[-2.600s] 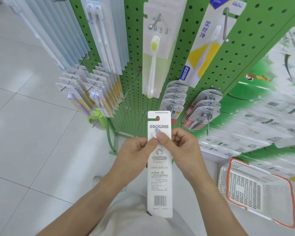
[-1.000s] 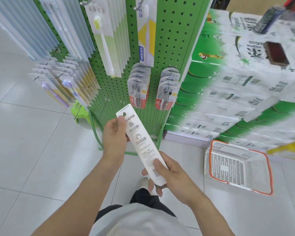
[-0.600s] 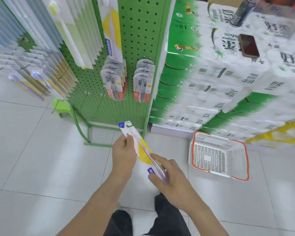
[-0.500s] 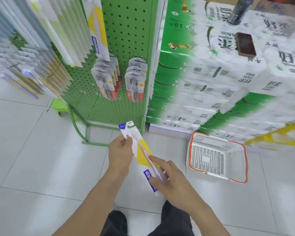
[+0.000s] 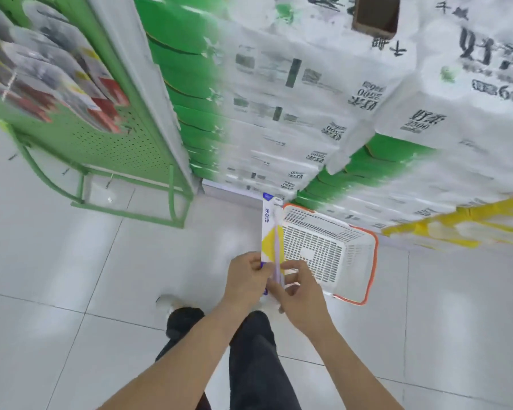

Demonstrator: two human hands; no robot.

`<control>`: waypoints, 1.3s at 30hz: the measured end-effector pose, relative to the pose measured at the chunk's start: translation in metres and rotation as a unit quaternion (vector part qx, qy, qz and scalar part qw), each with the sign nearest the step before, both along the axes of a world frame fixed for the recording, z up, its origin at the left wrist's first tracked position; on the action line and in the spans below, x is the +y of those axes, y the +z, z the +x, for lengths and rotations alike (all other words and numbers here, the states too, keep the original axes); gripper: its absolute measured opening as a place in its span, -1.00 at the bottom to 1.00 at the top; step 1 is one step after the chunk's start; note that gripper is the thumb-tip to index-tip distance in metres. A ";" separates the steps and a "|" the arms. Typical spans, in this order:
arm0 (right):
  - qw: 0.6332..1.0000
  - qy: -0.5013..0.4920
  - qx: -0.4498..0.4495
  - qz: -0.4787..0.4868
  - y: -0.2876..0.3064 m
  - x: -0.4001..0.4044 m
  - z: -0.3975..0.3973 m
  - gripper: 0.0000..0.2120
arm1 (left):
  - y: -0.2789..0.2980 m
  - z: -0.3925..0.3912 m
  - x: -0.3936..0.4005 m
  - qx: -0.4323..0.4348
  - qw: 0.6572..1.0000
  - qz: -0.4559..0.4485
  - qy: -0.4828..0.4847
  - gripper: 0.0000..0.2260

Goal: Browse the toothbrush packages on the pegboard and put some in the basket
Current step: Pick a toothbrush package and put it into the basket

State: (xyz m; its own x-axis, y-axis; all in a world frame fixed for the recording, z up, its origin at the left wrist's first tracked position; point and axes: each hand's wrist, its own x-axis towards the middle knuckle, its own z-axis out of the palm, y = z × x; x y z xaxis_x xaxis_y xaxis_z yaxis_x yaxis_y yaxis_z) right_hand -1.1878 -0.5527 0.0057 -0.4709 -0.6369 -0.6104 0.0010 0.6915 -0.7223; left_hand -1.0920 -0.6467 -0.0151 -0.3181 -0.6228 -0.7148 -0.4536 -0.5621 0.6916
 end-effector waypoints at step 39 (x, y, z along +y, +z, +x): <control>0.973 -0.125 -0.116 0.154 -0.108 -0.044 -0.023 -0.82 | -0.029 0.020 -0.057 -0.064 0.987 0.076 -0.128 -0.85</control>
State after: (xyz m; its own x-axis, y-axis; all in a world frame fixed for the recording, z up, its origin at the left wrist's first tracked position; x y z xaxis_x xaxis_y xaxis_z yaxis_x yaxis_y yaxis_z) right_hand -1.2105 -0.5970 -0.1028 -0.4143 -0.2893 -0.8630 0.3364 0.8323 -0.4405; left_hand -1.0724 -0.7035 -0.0446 -0.3520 -0.4165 -0.8382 -0.6727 -0.5102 0.5360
